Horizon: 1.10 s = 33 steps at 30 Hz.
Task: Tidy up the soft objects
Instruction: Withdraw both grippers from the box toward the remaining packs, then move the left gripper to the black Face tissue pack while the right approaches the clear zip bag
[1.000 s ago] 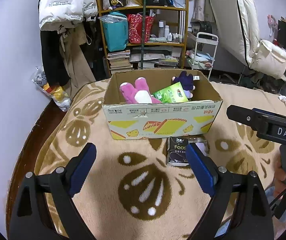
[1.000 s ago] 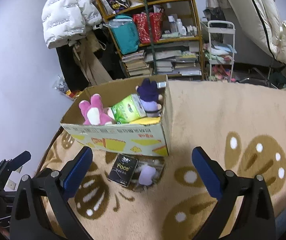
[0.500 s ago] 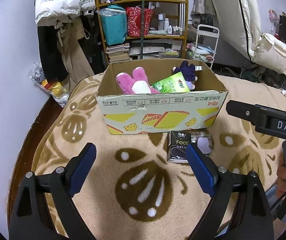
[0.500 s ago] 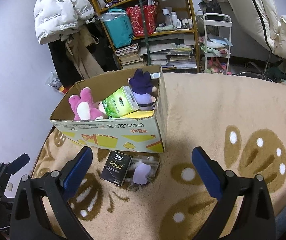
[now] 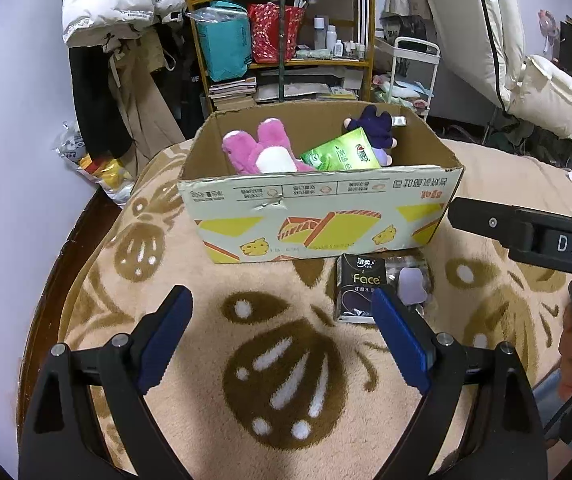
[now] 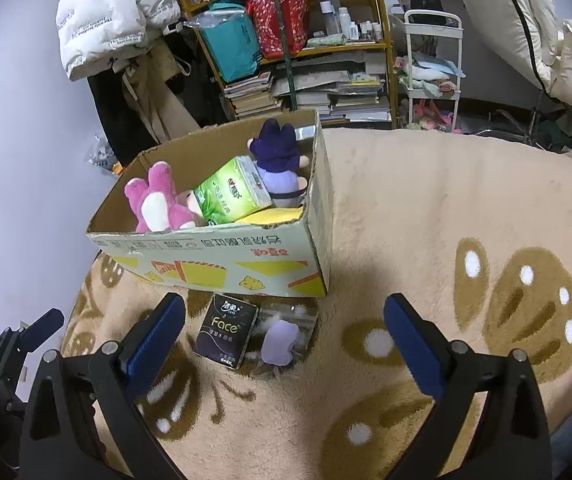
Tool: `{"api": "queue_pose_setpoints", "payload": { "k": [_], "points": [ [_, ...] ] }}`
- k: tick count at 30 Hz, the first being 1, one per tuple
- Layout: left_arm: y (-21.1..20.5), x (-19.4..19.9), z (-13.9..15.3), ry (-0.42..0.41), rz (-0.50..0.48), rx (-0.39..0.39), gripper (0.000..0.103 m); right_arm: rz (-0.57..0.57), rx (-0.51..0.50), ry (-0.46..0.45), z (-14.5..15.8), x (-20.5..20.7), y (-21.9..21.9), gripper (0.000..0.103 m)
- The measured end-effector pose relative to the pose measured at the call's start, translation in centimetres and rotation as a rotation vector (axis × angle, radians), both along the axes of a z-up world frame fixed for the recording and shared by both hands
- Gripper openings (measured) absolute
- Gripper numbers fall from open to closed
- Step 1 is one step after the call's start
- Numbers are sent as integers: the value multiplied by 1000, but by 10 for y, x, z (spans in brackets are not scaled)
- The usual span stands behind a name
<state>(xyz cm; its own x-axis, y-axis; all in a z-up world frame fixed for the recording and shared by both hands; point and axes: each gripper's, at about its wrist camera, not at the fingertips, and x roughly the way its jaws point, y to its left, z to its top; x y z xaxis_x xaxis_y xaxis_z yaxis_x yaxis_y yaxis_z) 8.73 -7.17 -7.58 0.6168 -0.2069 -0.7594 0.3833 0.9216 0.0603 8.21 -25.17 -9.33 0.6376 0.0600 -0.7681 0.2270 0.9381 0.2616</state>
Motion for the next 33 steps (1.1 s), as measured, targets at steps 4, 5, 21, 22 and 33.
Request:
{"api": "queue_pose_setpoints", "payload": {
  "k": [4,5,21,22,33],
  "points": [
    [-4,3,-6,8,-6,-1,90,6,-6,16,-4,4,2,103],
    [-4,4,-7,11,-6,-2,90,7,-6,19,-4,5,2,103],
    [-31,9,-33,20,-93,-7,90,15,-5,91,-25,23,2,103],
    [-33,9,-35,22,-100,-3,90,16,-3,94,-26,24,2,103],
    [-54,15,-61,58,-141,55,90,-3,54,197,-52,34,-9,103]
  ]
}}
